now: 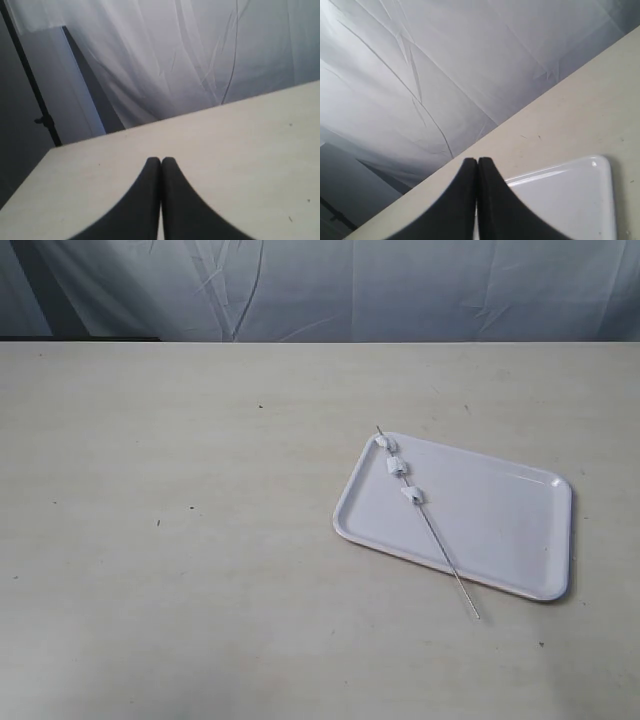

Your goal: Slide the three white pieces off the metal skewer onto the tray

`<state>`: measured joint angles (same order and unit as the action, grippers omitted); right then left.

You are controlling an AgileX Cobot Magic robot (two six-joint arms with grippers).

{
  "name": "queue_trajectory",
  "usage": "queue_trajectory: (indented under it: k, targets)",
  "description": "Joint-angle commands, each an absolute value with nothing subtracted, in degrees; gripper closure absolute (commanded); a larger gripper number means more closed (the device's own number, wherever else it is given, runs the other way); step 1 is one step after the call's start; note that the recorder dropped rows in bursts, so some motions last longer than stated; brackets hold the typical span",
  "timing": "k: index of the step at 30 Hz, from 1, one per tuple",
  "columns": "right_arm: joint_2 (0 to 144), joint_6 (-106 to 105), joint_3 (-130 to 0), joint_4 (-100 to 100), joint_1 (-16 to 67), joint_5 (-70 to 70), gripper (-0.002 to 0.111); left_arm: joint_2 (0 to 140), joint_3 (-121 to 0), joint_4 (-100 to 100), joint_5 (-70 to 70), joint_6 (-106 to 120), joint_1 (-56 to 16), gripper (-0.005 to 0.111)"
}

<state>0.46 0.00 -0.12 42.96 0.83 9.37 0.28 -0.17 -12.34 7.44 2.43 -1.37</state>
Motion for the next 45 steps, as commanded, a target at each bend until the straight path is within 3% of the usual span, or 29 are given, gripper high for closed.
queue_trajectory:
  k: [1, 17, 30, 37, 45]
  targets:
    - [0.0, 0.0, 0.0, 44.0, 0.6, 7.8, 0.108, 0.0, 0.0, -12.7, 1.0, 2.4, -1.3, 0.107]
    - [0.0, 0.0, 0.0, 44.0, 0.6, 5.7, 0.108, 0.0, 0.0, -11.8, 0.8, 1.6, -1.3, 0.107]
    - [0.0, 0.0, 0.0, 44.0, 0.6, 5.0, 0.108, 0.0, 0.0, 29.5, -5.2, -2.7, -1.3, 0.107]
    - [0.0, 0.0, 0.0, 44.3, 0.6, 5.4, 0.108, 0.0, 0.0, 31.6, -6.1, -2.8, -1.3, 0.107]
    - [0.0, 0.0, 0.0, 45.3, 0.6, 8.5, 0.108, 0.0, -1.0, 43.6, 11.1, -2.8, -1.3, 0.097]
